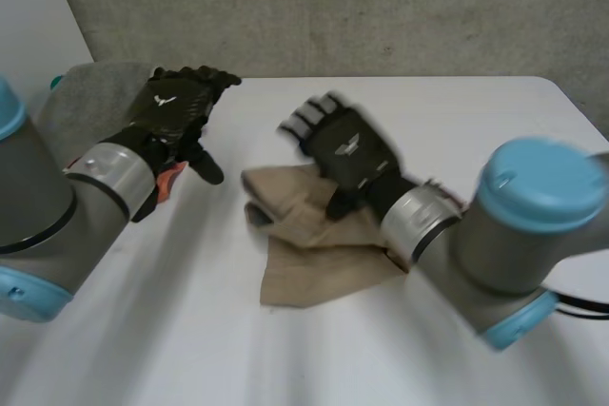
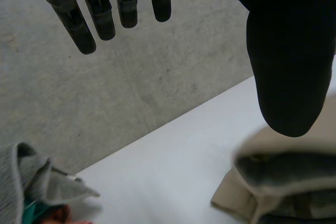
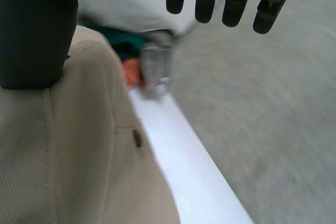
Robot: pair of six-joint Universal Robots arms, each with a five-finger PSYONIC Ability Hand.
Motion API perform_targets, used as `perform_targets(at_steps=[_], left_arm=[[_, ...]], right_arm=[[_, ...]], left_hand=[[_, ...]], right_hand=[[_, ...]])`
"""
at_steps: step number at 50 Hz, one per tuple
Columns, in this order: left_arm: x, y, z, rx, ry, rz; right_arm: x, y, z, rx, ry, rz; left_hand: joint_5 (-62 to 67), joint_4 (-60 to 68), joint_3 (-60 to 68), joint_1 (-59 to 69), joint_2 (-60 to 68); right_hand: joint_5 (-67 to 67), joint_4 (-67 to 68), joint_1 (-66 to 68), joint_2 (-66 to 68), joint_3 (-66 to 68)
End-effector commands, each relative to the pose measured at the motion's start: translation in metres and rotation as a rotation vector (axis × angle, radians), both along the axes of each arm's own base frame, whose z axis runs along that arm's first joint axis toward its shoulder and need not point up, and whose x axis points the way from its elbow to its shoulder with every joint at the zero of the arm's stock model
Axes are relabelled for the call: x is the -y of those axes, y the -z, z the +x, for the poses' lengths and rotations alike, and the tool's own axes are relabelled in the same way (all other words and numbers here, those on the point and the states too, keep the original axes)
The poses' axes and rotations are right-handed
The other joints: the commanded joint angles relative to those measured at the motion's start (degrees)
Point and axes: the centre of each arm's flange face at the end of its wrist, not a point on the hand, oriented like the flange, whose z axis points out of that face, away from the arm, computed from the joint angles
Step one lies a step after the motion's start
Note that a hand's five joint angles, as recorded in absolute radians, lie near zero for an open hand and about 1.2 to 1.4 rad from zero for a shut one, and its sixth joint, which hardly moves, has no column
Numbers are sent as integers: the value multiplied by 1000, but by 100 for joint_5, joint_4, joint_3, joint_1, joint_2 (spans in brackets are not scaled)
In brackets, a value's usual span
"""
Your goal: Fold the laundry.
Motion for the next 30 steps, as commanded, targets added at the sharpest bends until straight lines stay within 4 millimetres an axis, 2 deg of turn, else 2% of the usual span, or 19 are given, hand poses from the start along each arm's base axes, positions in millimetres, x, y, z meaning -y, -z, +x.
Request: perform_targets(at_steps=[1,7,13,17,23,26,30], left_arm=[[-16,1,-40,15,92,14],[-36,28,-80,86,161,99],[-36,48,-97,155,113,139],[-34,47,-94,171,64,142],[-29,26,-78,140,13,99],[-25,14,-66,118,-9,66],[-14,0,-48,92,-48,8]], right_arm=[[48,-7,-37,109,203,227],[67,18,-45,-11,268,384],[76,31,-49,-26,263,536],[74,21,-52,8,251,535],[60,3,-48,43,202,453],[42,0,-36,35,147,410],[16,5,-19,2,78,368]], left_hand=[[-281,-159,-218,-84,-173],[-281,-159,-218,-84,-173],[-281,-159,-218,-84,-173],[-281,-159,-218,-84,-173],[-281,-159,-218,-84,-173],[-281,-159,-218,-84,-173],[-281,-159,-218,-84,-173]], right_hand=[[-305,-212,-281,-209,-200],[-305,-212,-281,-209,-200],[-305,-212,-281,-209,-200],[-305,-212,-281,-209,-200],[451,544,474,547,556],[603,696,627,699,708],[1545,1638,1568,1641,1650]])
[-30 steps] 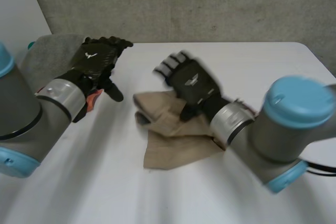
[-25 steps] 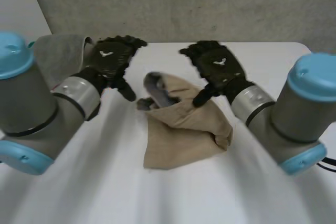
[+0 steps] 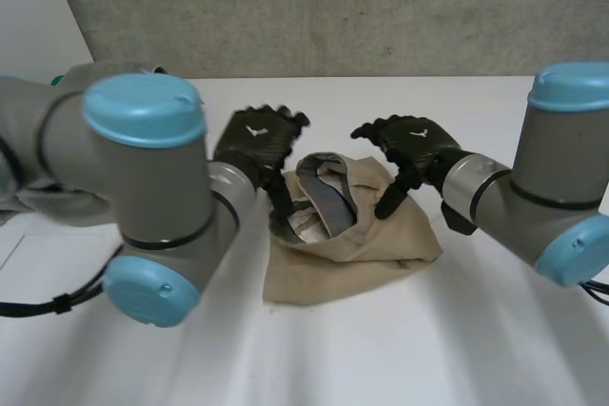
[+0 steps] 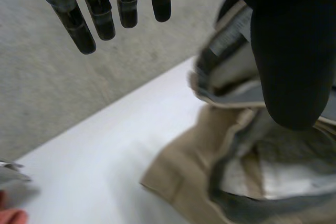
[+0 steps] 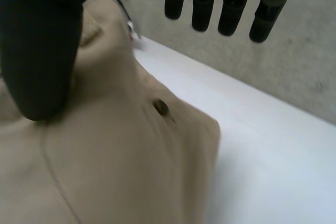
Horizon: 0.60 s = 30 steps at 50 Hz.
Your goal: Fold the laundry.
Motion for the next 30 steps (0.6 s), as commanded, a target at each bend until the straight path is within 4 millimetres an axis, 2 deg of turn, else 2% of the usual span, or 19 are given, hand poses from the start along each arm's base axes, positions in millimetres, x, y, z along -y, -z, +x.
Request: perform_targets(at_steps=[1,4,5,6,10,15,19,22,26,30], left_arm=[[18,-31,34,-57,-63,-111],[25,-39,48,-80,-84,-136],[27,-40,51,-81,-89,-139],[27,-40,54,-81,-90,-139],[30,-44,65,-85,-100,-140],[28,-47,74,-91,-111,-144],[26,-53,77,-102,-119,-161],[25,-54,79,-112,-122,-170],[25,-53,79,-124,-123,-173],[25,-51,79,-132,-125,-172]], right_arm=[[-54,1,35,-19,-155,-117],[-61,7,43,-30,-174,-132],[-62,11,48,-33,-171,-140],[-61,12,51,-30,-163,-148],[-50,10,58,-3,-41,-182],[-39,-12,60,109,145,-262],[-51,-21,73,182,192,-336],[-66,-14,77,162,191,-356],[-84,-2,84,162,196,-419],[-100,20,96,113,138,-457]], left_hand=[[-281,-159,-218,-84,-173],[-281,-159,-218,-84,-173],[-281,-159,-218,-84,-173],[-281,-159,-218,-84,-173],[-281,-159,-218,-84,-173],[-281,-159,-218,-84,-173],[-281,-159,-218,-84,-173],[-281,-159,-218,-84,-173],[-281,-159,-218,-84,-173],[-281,-159,-218,-84,-173]], right_hand=[[1728,1781,1847,1769,1758],[4146,4199,4264,4187,4176],[6137,6189,6255,6178,6167],[6409,6461,6527,6450,6439],[6411,6464,6530,6452,6442],[6411,6464,6530,6452,6442],[6411,6464,6530,6452,6442],[6411,6464,6530,6452,6442],[6411,6464,6530,6452,6442],[6411,6464,6530,6452,6442]])
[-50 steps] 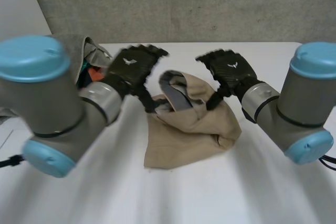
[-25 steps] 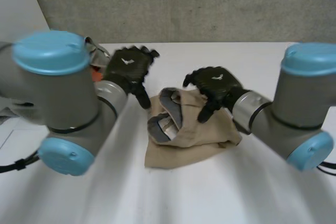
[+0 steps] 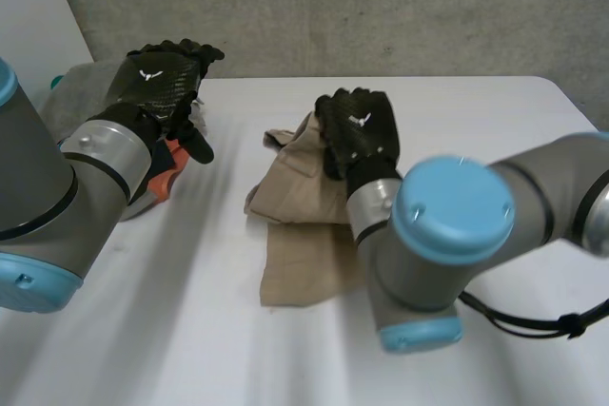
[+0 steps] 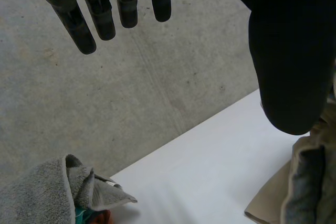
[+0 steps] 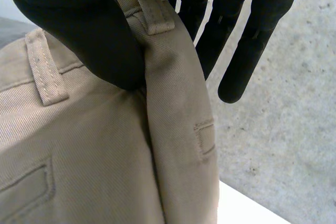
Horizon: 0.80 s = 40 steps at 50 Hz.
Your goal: Fold the laundry.
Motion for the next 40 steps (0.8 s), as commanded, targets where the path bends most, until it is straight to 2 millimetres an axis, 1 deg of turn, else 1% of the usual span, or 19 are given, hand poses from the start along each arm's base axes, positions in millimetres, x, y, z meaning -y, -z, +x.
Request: perform_targets(at_steps=[1,3,4,5,6,8,12,13,16,19,22,26,29,32,33,36,37,38,40], left_arm=[[0,3,0,-16,-1,-2],[-1,5,1,-17,-1,5],[-1,5,1,-17,2,5],[-2,5,1,-18,2,7],[-3,5,2,-18,2,7],[-5,3,2,-21,7,4],[-9,-3,-1,-26,28,-10],[-10,-6,-1,-29,31,-16],[-15,-16,-5,-41,56,-34],[-22,-26,-12,-56,90,-40],[-29,-36,-22,-78,126,-37],[-35,-35,-40,-92,181,12],[-38,-26,-52,-80,207,57],[-40,-4,-70,-42,231,134],[-41,10,-76,-12,231,180],[-40,33,-83,33,213,240],[-39,49,-86,63,192,274],[-38,57,-87,76,180,287],[-34,77,-88,110,144,321]], right_arm=[[-36,43,20,-148,-78,-66],[-41,53,22,-228,-97,-48],[-43,57,20,-266,-97,-32],[-42,58,15,-310,-92,6],[-40,56,12,-324,-86,27],[-34,46,5,-324,-69,63],[-19,4,-14,-220,-75,129],[-11,-14,-23,-167,-93,148],[4,-44,-41,-81,-138,191],[13,-63,-56,-28,-158,255],[23,-72,-68,8,-140,306],[42,-81,-84,46,-91,313],[58,-75,-88,38,-71,309],[70,-58,-84,-15,-86,320],[73,-53,-83,-32,-90,324],[78,-24,-77,-113,-130,374],[79,-16,-76,-135,-140,388],[79,-1,-73,-175,-161,416],[78,14,-71,-215,-182,447]], left_hand=[[-281,-159,-218,-84,-173],[-281,-159,-218,-84,-173],[-281,-159,-218,-84,-173],[-281,-159,-218,-84,-173],[-281,-159,-218,-84,-173],[-281,-159,-218,-84,-173],[-281,-159,-218,-84,-173],[-281,-159,-218,-84,-173],[-281,-159,-218,-84,-173],[-281,-159,-218,-84,-173],[-281,-159,-218,-84,-173],[-281,-159,-218,-84,-173],[-281,-159,-218,-84,-173],[-281,-159,-218,-84,-173],[-281,-159,-218,-84,-173],[-281,-159,-218,-84,-173],[-281,-159,-218,-84,-173],[-281,-159,-218,-84,-173],[-281,-159,-218,-84,-173]], right_hand=[[1342,1150,1607,1223,1216],[1342,1150,1607,1223,1216],[-43,-235,222,-161,-168],[-4386,-4578,-4121,-4505,-4512],[-5658,-5850,-5393,-5777,-5784],[-5658,-5850,-5393,-5777,-5784],[-5658,-5850,-5393,-5777,-5784],[-5658,-5850,-5393,-5777,-5784],[-5658,-5850,-5393,-5777,-5784],[-5658,-5850,-5393,-5777,-5784],[-5658,-5850,-5393,-5777,-5784],[-5658,-5850,-5393,-5777,-5784],[-5658,-5850,-5393,-5777,-5784],[-5658,-5850,-5393,-5777,-5784],[-5658,-5850,-5393,-5777,-5784],[-5658,-5850,-5393,-5777,-5784],[-5658,-5850,-5393,-5777,-5784],[-5658,-5850,-5393,-5777,-5784],[-5658,-5850,-5393,-5777,-5784]])
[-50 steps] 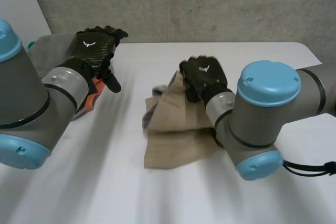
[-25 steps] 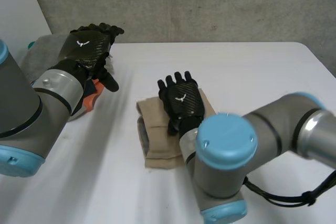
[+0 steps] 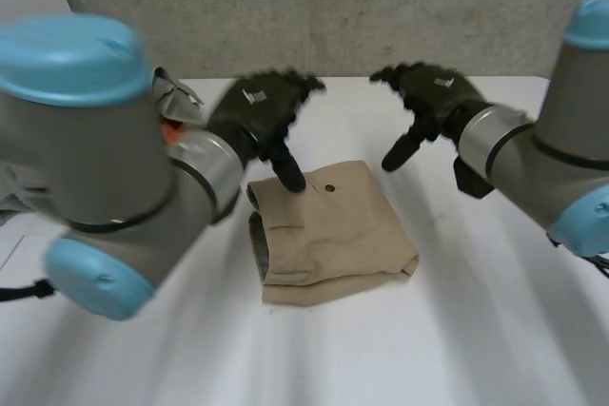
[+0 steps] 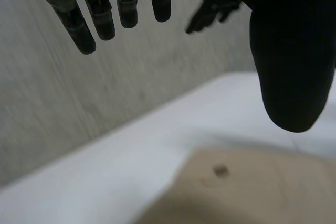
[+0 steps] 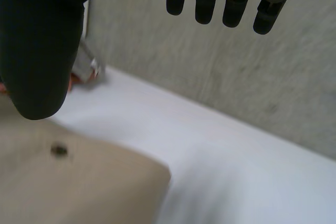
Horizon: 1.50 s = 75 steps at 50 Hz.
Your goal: Fold the laundry.
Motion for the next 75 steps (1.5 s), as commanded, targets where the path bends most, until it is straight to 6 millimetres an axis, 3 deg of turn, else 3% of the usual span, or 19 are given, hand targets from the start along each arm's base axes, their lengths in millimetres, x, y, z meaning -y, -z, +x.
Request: perform_targets(at_steps=[1,6,10,15,19,25,28,34,39,42,49,57,59,60,61,63,68,71,75], left_arm=[[7,72,-12,154,-73,134],[17,99,-6,215,-125,165],[21,113,-1,258,-130,187],[15,123,3,310,-101,206],[10,118,-2,312,-54,187],[10,83,-7,243,-22,107],[15,52,-2,185,-28,54],[18,-3,14,73,3,-35],[2,-31,24,-20,193,-7],[-9,-36,26,-47,325,41],[-42,-31,30,-84,597,166],[-53,-22,29,-77,588,156],[-54,-22,29,-78,581,146],[-53,-21,29,-79,575,142],[-52,-22,29,-82,566,131],[-52,-23,29,-87,558,124],[-44,-27,30,-120,519,115],[-38,-29,31,-144,499,111],[-35,-34,31,-181,485,103]], right_arm=[[4,67,12,-167,-115,109],[-1,112,15,-268,-168,172],[2,126,14,-310,-160,165],[9,124,13,-339,-133,97],[7,112,14,-343,-135,43],[-1,72,10,-297,-86,-57],[-3,52,-2,-258,-10,-119],[-1,42,-35,-221,173,-159],[-18,65,-49,-198,170,-33],[-33,85,-47,-147,100,85],[-47,120,-33,-47,8,209],[-44,145,-13,-73,1,168],[-40,150,-9,-80,11,155],[-39,151,-9,-81,17,152],[-37,152,-8,-80,24,145],[-26,149,-7,-59,45,107],[-8,138,-3,-3,61,44],[13,128,-10,31,110,8],[61,109,-33,84,240,-67]], left_hand=[[-281,-159,-218,-83,-172],[-281,-159,-218,-83,-172],[-281,-159,-218,-83,-172],[-281,-159,-218,-83,-172],[-281,-159,-218,-83,-172],[-281,-159,-218,-83,-172],[-281,-159,-218,-83,-172],[-281,-159,-218,-83,-172],[-281,-159,-218,-83,-172],[-281,-159,-218,-83,-172],[-281,-159,-218,-83,-172],[-281,-159,-218,-83,-172],[-281,-159,-218,-83,-172],[-281,-159,-218,-83,-172],[-281,-159,-218,-83,-172],[-281,-159,-218,-83,-172],[-281,-159,-218,-83,-172],[-281,-159,-218,-83,-172],[-281,-159,-218,-83,-172]], right_hand=[[-291,-218,-306,-228,-209],[-291,-218,-306,-228,-209],[-291,-218,-306,-228,-209],[-291,-218,-306,-228,-209],[-291,-218,-306,-228,-209],[-291,-218,-306,-228,-209],[-291,-218,-306,-228,-209],[-291,-218,-306,-228,-209],[-291,-218,-306,-228,-209],[-291,-218,-306,-228,-209],[-291,-218,-306,-228,-209],[-291,-218,-306,-228,-209],[-97,-24,-111,-34,-15],[927,1000,912,990,1008],[2369,2442,2355,2432,2451],[6686,6759,6671,6749,6767],[6709,6782,6694,6772,6791],[6709,6782,6694,6772,6791],[6709,6782,6694,6772,6791]])
